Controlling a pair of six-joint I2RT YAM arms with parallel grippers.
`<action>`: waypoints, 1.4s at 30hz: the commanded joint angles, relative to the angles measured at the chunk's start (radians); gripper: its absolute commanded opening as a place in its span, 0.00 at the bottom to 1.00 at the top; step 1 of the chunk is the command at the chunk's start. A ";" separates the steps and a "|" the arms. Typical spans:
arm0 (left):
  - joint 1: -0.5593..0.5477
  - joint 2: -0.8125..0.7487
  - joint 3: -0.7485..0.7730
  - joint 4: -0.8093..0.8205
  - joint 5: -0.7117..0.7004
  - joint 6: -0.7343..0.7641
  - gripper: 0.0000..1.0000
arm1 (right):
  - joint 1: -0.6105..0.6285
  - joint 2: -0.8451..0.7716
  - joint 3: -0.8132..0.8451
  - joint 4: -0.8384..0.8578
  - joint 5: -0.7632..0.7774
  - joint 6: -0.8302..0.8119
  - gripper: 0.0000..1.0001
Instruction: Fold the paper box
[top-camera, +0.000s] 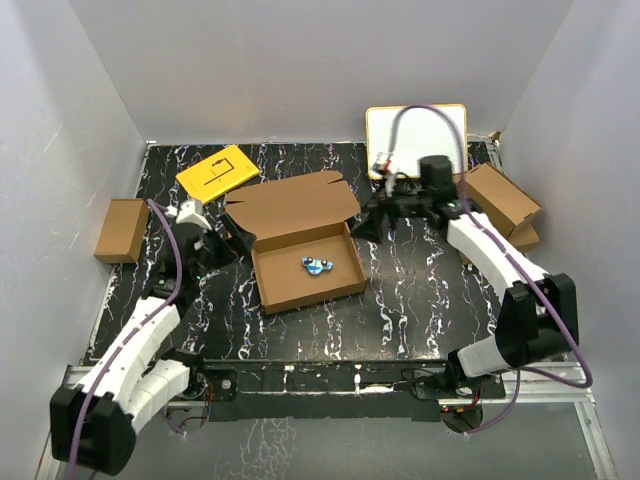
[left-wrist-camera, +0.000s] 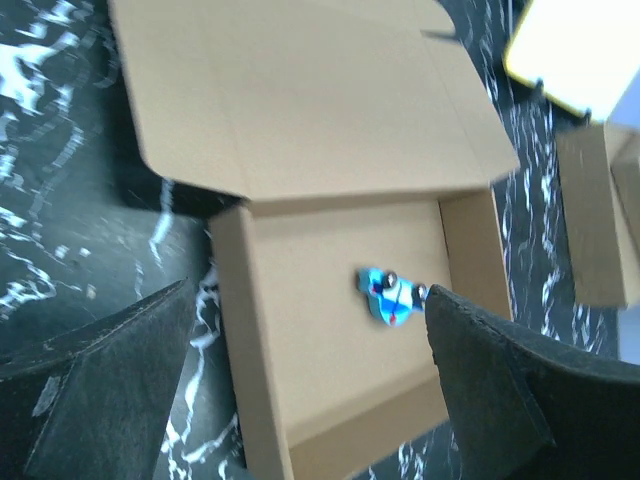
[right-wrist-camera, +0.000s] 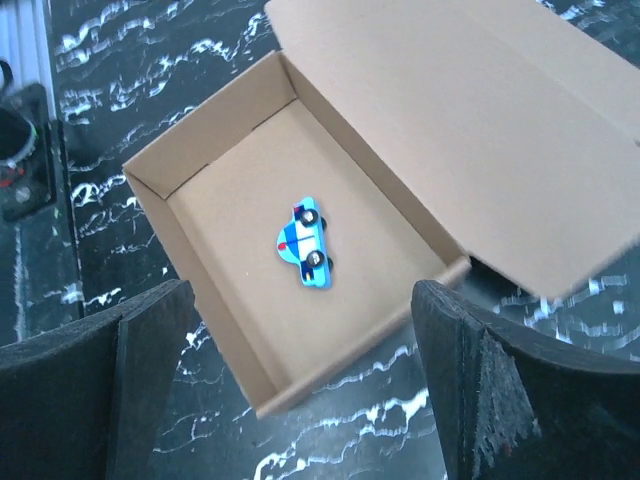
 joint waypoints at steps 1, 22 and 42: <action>0.229 0.080 0.057 0.118 0.310 -0.021 0.95 | -0.181 -0.085 -0.233 0.496 -0.323 0.393 0.99; 0.562 0.878 0.227 0.579 0.790 -0.175 0.83 | -0.275 -0.011 -0.316 0.558 -0.375 0.436 0.99; 0.512 1.062 0.349 0.635 0.868 -0.198 0.31 | -0.296 0.019 -0.314 0.543 -0.378 0.410 1.00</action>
